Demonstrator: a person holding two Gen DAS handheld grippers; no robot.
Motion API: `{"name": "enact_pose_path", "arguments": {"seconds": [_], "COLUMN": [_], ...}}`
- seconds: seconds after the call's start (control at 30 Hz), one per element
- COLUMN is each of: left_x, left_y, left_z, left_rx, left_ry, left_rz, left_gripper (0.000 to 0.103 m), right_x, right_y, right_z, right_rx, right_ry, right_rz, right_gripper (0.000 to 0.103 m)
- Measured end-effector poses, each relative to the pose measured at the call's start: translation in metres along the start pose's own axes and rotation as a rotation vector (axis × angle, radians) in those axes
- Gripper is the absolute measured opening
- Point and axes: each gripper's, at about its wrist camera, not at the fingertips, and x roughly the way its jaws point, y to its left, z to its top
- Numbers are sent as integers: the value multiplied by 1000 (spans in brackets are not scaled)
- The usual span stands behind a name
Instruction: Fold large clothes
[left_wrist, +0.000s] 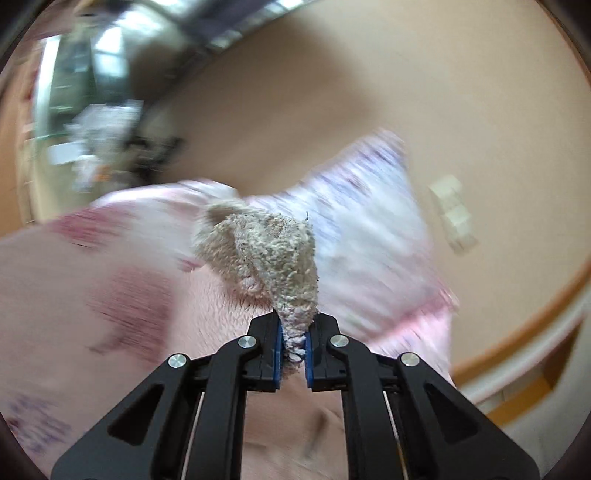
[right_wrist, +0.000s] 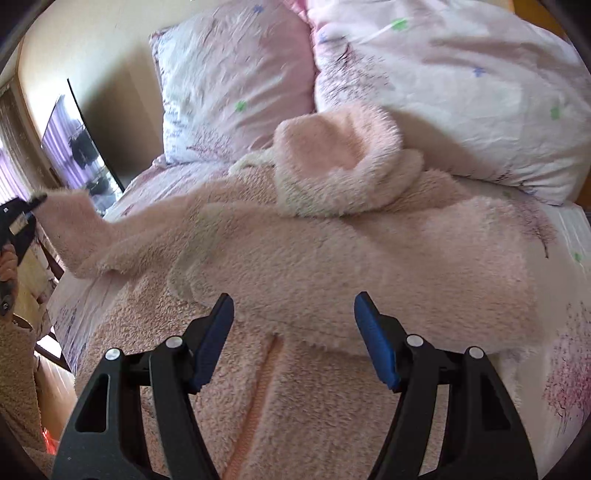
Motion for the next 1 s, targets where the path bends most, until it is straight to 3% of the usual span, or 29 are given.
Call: {"name": "enact_pose_path", "arguments": {"seconds": [0.2, 0.4, 0.53, 0.73, 0.77, 0.8, 0.83, 0.9, 1.0], "left_x": [49, 104, 145, 196, 198, 198, 195, 185, 160], "left_y": [-96, -152, -161, -155, -156, -158, -160, -163, -164], "left_z": [-59, -141, -214, -316, -324, -328, -330, -323, -298], "left_rx": [152, 249, 310, 443, 473, 498, 513, 522, 547], "left_ry": [184, 370, 546, 819, 834, 845, 852, 827, 783], "left_rz": [-208, -319, -296, -172, -155, -150, -159, -191, -250], "left_gripper": [7, 7, 7, 11, 15, 31, 62, 83, 85], "right_x": [-14, -23, -23, -18, -17, -18, -18, -19, -17], "right_y": [-27, -55, -75, -100, -101, -102, -101, -100, -95], "right_z": [-4, -9, -11, -15, -15, -14, -13, -12, -7], "right_rx": [57, 122, 182, 265, 271, 278, 282, 288, 293], "right_ry": [-34, -62, -67, -50, -50, -52, -54, -59, -52], "right_rz": [-34, -69, -86, -89, -85, -77, -68, -28, 57], "right_gripper": [70, 70, 70, 69, 69, 69, 69, 69, 66]}}
